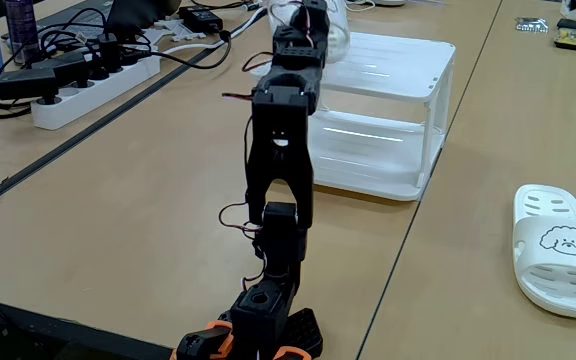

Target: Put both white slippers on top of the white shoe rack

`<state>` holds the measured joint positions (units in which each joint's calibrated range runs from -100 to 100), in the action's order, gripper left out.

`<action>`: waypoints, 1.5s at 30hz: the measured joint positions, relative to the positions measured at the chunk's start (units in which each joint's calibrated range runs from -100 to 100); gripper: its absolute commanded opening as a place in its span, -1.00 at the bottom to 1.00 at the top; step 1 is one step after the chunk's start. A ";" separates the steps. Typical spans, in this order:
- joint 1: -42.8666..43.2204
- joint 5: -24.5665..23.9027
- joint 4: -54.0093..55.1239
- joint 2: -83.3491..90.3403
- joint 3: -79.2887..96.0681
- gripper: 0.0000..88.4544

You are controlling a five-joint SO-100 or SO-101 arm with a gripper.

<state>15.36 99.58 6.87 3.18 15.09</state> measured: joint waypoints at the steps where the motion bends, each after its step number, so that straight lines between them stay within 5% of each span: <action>1: -0.15 0.00 0.00 -0.49 0.00 -0.98; 19: -3.00 0.00 0.00 -4.45 -1.08 -0.96; 27: -3.00 0.00 0.00 -4.87 -1.17 -0.39; 45: -0.75 0.00 0.00 -4.87 -3.14 -0.39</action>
<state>14.61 99.58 6.87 -1.69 11.95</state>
